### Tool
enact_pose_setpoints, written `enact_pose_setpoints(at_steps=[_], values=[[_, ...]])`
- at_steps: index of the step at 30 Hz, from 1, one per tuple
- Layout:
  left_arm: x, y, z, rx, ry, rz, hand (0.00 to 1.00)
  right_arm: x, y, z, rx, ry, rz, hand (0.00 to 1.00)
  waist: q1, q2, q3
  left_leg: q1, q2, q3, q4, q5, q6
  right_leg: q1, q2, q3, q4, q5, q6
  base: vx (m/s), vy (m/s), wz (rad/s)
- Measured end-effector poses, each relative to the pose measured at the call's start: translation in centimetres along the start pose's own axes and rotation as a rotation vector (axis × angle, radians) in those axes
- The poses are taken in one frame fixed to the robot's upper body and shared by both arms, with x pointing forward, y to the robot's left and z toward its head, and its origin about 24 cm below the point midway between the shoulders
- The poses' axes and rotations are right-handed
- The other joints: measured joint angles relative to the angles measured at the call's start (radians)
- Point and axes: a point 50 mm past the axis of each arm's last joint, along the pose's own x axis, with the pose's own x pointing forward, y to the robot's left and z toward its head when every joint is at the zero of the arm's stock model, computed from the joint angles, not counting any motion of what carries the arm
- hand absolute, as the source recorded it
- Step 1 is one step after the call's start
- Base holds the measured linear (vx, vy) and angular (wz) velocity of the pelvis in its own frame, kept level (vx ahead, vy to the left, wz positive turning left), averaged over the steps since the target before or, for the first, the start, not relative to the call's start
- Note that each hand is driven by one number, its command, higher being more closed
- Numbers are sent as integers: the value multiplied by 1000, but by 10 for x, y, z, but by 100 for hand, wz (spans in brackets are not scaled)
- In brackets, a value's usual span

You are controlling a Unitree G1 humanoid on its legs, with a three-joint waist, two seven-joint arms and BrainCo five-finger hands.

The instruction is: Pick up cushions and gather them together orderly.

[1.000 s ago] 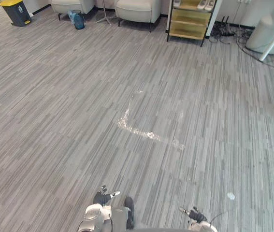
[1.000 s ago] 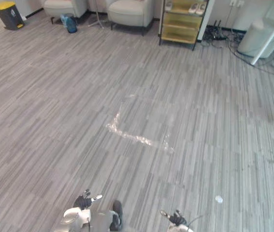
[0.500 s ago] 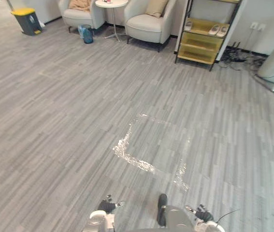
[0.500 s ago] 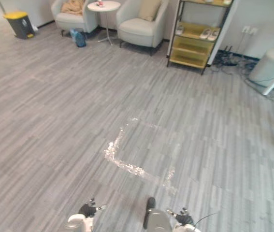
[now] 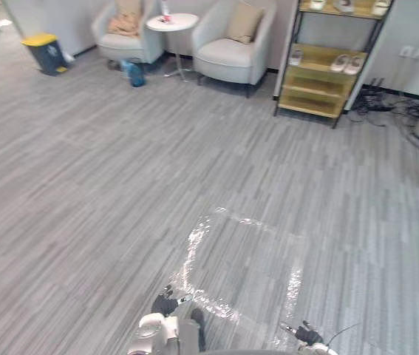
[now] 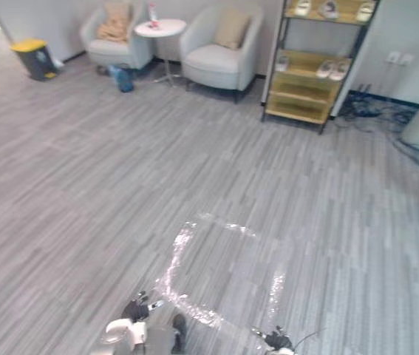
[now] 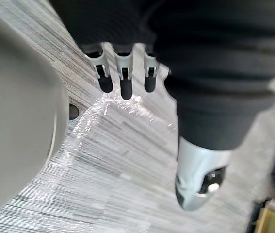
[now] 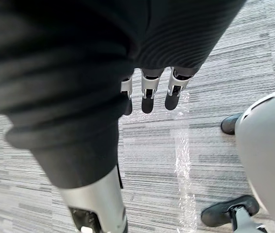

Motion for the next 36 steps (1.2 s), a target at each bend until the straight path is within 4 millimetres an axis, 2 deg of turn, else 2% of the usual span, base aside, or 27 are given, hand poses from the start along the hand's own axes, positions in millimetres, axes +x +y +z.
enact_pose_setpoints(at_steps=[1, 2, 3, 4, 5, 7, 9, 10, 11, 12, 13, 14, 15, 16, 17, 18, 19, 20, 22, 24, 25, 26, 27, 30, 32, 36], values=[[0, 0, -1, 1, 4, -2, 0, 0, 0, 0, 0, 1, 1, 0, 0, 1, 1, 19, -1, 8, -1, -15, 3, -35, -7, 18, 92, 4, 7, 462, 129, -36], [0, 1, -3, 6, 17, 2, 0, 0, 3, -1, 6, 0, 11, 0, -2, 0, 4, 81, -6, 31, -28, -41, 7, -137, -37, 50, 355, 52, 100, 444, 105, -36], [0, 3, -6, 29, 33, 0, 0, 0, 2, 1, 13, -7, 11, 0, -1, 1, 9, 151, -13, 40, -58, -54, 8, -192, -59, 44, 496, 57, 114, 438, 84, -37], [-1, 4, -8, 50, 45, -4, 0, 0, 1, 2, 19, -10, 8, 0, -6, 4, 11, 203, -15, 43, -87, -57, 6, -206, -72, 21, 542, 42, 89, 422, 47, -19], [-2, 5, -13, 79, 65, -8, 0, 0, -1, 3, 18, -15, 5, 0, -16, 18, 14, 283, -10, 43, -140, -58, 6, -217, -86, -37, 540, 12, 48, 363, -1, -4], [-2, 7, -13, 87, 73, -4, 0, 0, -1, 3, 16, -18, 12, 0, -17, 20, 14, 341, 8, 42, -186, -59, 5, -238, -84, -122, 434, -16, 13, 340, -69, 13], [-1, 6, -13, 99, 73, -7, 0, 1, -3, 5, 34, -24, 6, 0, -19, 25, 15, 363, 42, 30, -199, -85, -21, -287, -52, -170, 181, 9, 1, 343, -150, 22], [-2, 8, -14, 98, 75, -4, 0, 1, -2, 5, 35, -23, 6, 0, -19, 22, 15, 365, 46, 29, -198, -94, -33, -289, -36, -161, 89, 50, 2, 313, -175, 14], [-2, 13, -14, 109, 77, 5, 0, 0, -3, 3, 36, -15, 5, 0, -20, 1, 17, 371, 35, 17, -192, -115, -53, -290, -20, -108, -57, 200, -30, 245, -142, 15], [-2, 14, -15, 112, 80, 8, 0, 0, -5, 2, 39, -15, 1, 0, -24, -2, 18, 375, 34, 11, -184, -129, -61, -288, -15, -95, -51, 231, -47, 295, -199, 1], [-3, 8, -21, 101, 101, -4, 0, 0, -14, 6, 35, -21, -23, 0, -25, 39, 14, 389, 69, 5, -162, -141, -70, -277, 8, -105, -27, 206, -54, 295, -223, -5], [-4, 6, -22, 82, 102, -2, 0, 0, -17, 7, 39, -21, -33, 0, -25, 56, 14, 375, 76, 6, -108, -141, -70, -261, 13, -108, -41, 182, -56, 339, -266, -10], [-4, 4, -22, 74, 103, -4, 0, 0, -18, 7, 45, -22, -38, 0, -26, 58, 15, 360, 83, 6, -72, -142, -70, -253, 16, -109, -49, 175, -61, 245, -239, 7], [-4, 5, -23, 46, 103, 7, 0, 0, -20, 6, 53, -21, -46, 0, -30, 63, 13, 292, 105, -8, 86, -142, -73, -223, 26, -120, -77, 162, -62, 219, -215, 15], [-4, 2, -20, 10, 89, 8, 0, -1, -23, 6, 51, -21, -53, 0, -29, 72, 16, 229, 131, -14, 249, -128, -97, -186, 40, -130, -93, 148, -68, 218, -197, 15], [-3, 2, -18, -2, 77, 13, 0, -1, -23, 6, 49, -23, -53, 0, -27, 75, 19, 208, 143, -13, 312, -113, -117, -170, 46, -132, -95, 141, -76, 230, -150, 16], [-4, 4, -18, -29, 67, 25, 0, -2, -24, 5, 36, -21, -52, 0, -24, 76, 21, 146, 179, -8, 467, -102, -125, -123, 60, -137, -97, 116, -89, 235, -123, 14], [-4, 5, -16, -37, 57, 28, 0, -2, -23, 4, 29, -20, -47, 0, -23, 71, 20, 122, 187, -5, 494, -121, -107, -100, 62, -137, -104, 106, -91, 245, -134, 5], [-4, 5, -13, -48, 41, 30, 0, -2, -21, 1, 36, -7, -43, 0, -13, 65, 20, 93, 173, 25, 427, -158, -87, -65, 60, -121, -134, 99, -87, 192, -64, -27], [-4, 6, -10, -54, 20, 34, 0, -2, -19, 0, 45, 0, -41, 0, -3, 61, 19, 90, 102, 4, 160, -157, -80, -46, 37, -73, -144, 89, -67, 254, 52, -64], [-4, 6, -10, -57, 20, 35, 0, -2, -19, 0, 46, 0, -41, 0, -4, 61, 19, 93, 83, -13, 83, -144, -81, -43, 30, -64, -143, 85, -60, 282, 117, -65], [-5, 5, -14, -64, 30, 34, 0, -2, -21, 0, 47, 0, -45, 0, -5, 69, 14, 106, 61, -43, -61, -56, -84, -39, 34, -40, -141, 74, -42, 271, 155, -62], [-5, 4, -15, -82, 30, 37, 0, -2, -20, -1, 47, 5, -46, 0, -2, 69, 13, 116, 61, -54, -77, 23, -79, -21, 39, -18, -142, 62, -25, 350, 178, -57], [-5, 12, -12, -84, 24, 59, 0, -3, -3, -12, 57, 33, -7, 0, -3, 0, -16, 148, 21, -9, -103, 9, -60, -1, -7, -1, -161, 53, -2, 317, 126, -24], [-5, 12, -12, -83, 25, 57, 0, -4, 1, -14, 48, 37, 7, 0, -3, -16, -22, 176, 4, -1, -131, 5, -54, 13, -23, -6, -162, 57, 2, 207, 79, -12], [-6, 10, -15, -88, 34, 56, 0, -5, 2, -15, 55, 31, 11, 0, 0, -3, -24, 246, -8, 14, -172, 2, -48, 51, -35, -6, -161, 57, 2, 102, 38, -8]])
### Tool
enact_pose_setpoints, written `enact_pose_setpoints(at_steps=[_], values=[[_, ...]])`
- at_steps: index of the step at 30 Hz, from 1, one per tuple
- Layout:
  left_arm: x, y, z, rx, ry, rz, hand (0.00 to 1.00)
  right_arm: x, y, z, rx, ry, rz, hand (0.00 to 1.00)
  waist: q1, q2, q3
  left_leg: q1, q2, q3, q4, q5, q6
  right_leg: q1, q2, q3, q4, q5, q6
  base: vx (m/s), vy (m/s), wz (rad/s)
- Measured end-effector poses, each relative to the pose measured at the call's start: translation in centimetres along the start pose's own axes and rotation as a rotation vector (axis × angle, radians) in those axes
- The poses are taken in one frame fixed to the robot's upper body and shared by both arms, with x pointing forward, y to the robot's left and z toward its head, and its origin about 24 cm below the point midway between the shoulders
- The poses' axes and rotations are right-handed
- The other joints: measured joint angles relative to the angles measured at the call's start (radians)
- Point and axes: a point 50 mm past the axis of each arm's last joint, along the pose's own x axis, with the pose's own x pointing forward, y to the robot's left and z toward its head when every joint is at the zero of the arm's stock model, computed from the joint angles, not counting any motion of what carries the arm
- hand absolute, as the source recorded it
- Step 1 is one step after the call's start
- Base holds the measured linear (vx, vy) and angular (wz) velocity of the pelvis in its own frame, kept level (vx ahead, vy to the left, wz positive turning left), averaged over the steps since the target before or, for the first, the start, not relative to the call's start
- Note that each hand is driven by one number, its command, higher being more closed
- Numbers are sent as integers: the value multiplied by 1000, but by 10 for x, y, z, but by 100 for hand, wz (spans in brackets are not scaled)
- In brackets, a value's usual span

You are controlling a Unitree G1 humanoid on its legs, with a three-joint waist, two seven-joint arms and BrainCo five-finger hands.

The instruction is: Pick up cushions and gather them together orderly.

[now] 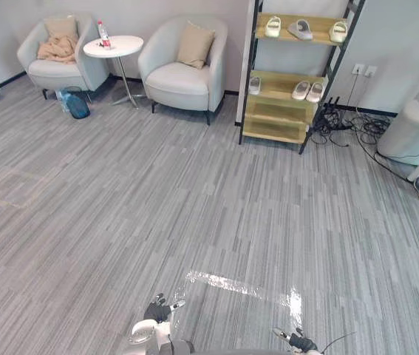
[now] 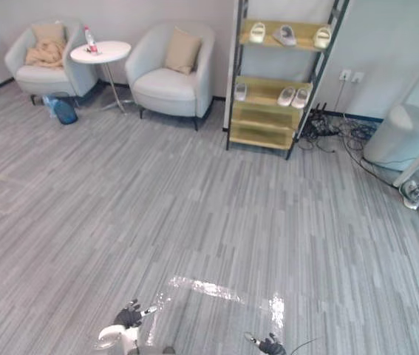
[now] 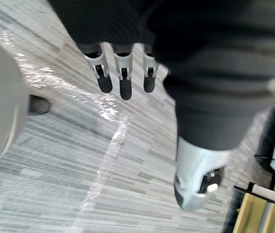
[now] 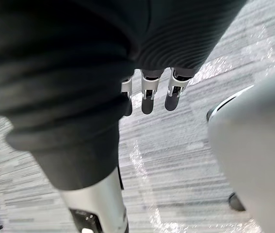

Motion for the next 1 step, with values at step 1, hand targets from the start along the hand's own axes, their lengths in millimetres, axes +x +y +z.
enact_pose_setpoints(at_steps=[1], values=[[0, 0, 0, -1, 0, -1, 0, 0, 0, 1, 2, -4, 1, 0, 0, 2, 1, 0, 2, 0, -2, 0, 0, -1, 2, 0, -1, 0, 0, 10, -13, -6]])
